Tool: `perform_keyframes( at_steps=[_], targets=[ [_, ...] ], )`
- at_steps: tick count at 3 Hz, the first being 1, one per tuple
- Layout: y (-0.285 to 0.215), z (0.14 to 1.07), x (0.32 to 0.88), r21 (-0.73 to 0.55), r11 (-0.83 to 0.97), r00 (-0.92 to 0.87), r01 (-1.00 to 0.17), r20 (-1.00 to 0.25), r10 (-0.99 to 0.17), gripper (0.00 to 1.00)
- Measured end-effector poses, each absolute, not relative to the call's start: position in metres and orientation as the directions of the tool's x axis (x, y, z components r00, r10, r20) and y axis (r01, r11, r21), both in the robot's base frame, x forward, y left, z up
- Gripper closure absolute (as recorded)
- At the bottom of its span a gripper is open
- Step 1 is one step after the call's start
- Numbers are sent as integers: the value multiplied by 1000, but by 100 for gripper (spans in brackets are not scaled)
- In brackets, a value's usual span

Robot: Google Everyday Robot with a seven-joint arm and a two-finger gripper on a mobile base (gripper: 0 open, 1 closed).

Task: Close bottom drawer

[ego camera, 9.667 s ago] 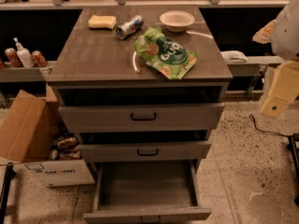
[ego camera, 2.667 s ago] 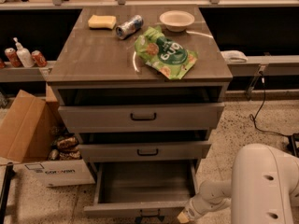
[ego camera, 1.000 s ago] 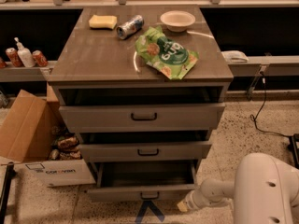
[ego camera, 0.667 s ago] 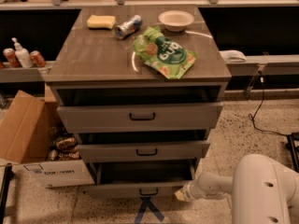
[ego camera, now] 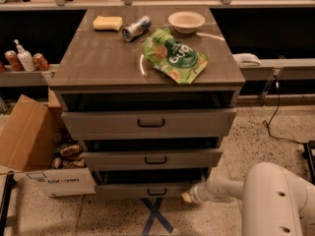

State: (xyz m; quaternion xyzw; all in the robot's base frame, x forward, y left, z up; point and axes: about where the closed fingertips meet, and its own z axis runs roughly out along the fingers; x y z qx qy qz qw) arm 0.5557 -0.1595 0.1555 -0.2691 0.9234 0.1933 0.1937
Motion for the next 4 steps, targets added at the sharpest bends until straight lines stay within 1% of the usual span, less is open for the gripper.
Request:
perform_keyframes(
  at_steps=[1, 2, 3, 4],
  targets=[
    [-153, 160, 588, 234, 778, -758, -584, -500, -419, 100],
    [-149, 160, 609, 228, 775, -749, -589, -515, -418, 100],
    [-145, 161, 623, 225, 772, -742, -594, -523, -419, 100],
    [-145, 165, 623, 213, 773, -735, -598, -529, -423, 100]
  ],
)
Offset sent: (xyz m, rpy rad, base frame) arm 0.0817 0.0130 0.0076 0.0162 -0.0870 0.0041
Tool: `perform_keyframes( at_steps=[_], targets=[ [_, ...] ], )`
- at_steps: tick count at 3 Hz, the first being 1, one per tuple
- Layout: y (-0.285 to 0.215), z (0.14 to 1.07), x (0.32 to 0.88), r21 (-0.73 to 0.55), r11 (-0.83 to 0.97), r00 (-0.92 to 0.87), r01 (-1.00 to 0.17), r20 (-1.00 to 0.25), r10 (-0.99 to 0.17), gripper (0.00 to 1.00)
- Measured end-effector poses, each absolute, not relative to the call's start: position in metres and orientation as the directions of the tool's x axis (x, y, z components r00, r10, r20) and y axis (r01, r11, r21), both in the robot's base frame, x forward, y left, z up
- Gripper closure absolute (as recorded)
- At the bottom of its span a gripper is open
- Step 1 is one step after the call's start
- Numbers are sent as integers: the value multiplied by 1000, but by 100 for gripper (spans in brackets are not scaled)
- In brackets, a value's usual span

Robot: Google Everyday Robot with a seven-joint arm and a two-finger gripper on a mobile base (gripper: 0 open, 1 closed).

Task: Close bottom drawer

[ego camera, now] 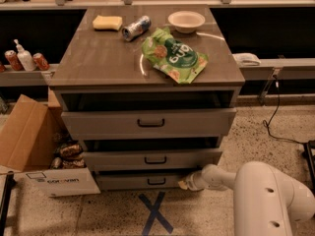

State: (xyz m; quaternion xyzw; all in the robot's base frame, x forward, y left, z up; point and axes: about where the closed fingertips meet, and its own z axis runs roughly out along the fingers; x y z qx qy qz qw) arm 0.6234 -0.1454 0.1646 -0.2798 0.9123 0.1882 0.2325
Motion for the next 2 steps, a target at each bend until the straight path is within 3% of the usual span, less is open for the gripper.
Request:
perform_keyframes(
  at_steps=[2],
  targets=[
    [-156, 189, 548, 269, 692, -696, -670, -550, -461, 100]
  ],
)
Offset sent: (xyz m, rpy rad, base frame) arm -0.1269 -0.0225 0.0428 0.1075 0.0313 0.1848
